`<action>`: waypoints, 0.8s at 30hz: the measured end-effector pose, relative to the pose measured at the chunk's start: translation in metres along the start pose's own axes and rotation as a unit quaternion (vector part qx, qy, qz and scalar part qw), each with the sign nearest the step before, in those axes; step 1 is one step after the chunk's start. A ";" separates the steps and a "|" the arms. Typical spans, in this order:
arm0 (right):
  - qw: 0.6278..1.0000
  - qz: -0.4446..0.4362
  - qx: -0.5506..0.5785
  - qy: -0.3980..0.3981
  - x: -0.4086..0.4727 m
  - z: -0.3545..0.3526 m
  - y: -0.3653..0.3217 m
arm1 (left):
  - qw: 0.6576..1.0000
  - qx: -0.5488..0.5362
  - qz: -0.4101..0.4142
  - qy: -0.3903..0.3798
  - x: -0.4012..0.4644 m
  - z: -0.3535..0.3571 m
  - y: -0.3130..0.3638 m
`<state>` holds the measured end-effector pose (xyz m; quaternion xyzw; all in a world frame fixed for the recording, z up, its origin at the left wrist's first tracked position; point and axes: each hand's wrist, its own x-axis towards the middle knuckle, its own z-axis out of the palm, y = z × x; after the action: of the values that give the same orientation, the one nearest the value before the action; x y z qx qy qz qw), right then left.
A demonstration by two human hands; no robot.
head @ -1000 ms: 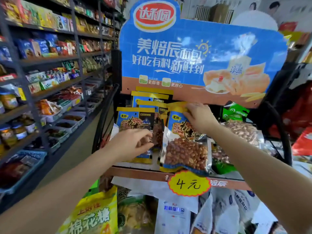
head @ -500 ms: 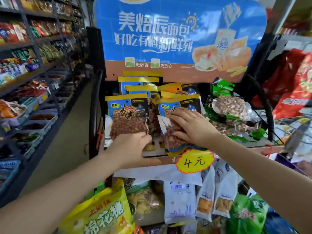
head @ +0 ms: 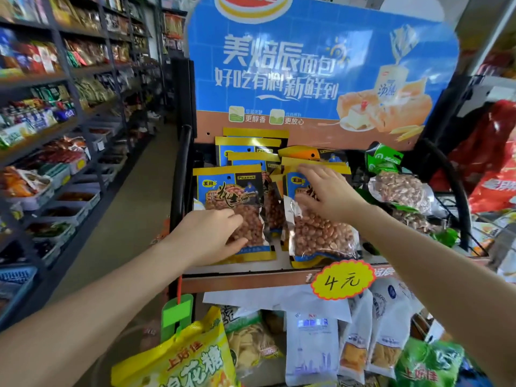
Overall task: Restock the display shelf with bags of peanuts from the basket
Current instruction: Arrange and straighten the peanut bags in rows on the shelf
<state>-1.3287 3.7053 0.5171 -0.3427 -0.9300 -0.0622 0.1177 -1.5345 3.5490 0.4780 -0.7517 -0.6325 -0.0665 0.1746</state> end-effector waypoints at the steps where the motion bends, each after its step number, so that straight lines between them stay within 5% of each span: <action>1: 1.000 0.017 -0.006 -0.012 0.010 -0.001 0.001 | 1.000 0.002 -0.004 0.000 0.001 0.001 -0.002; 7: 0.997 0.054 -0.025 -0.039 0.047 -0.005 0.014 | 0.999 0.026 -0.019 0.028 0.008 0.004 -0.015; 11: 0.978 -0.023 0.206 0.013 0.066 -0.015 0.000 | 0.993 0.034 -0.018 0.112 0.007 -0.003 -0.022; 16: 0.956 -0.119 0.261 0.053 0.102 -0.016 -0.051 | 0.980 -0.001 -0.040 0.196 -0.001 -0.024 -0.024; 21: 0.979 -0.165 0.121 0.015 0.121 0.015 -0.068 | 0.995 0.020 -0.039 0.093 -0.010 -0.019 -0.030; 24: 0.978 -0.147 0.143 0.043 0.127 0.015 -0.055 | 0.999 -0.015 -0.034 0.021 -0.012 -0.009 -0.026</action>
<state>-1.4610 3.7459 0.5343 -0.1784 -0.9636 0.0396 0.1952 -1.5606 3.5385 0.4869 -0.7310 -0.6526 -0.0975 0.1739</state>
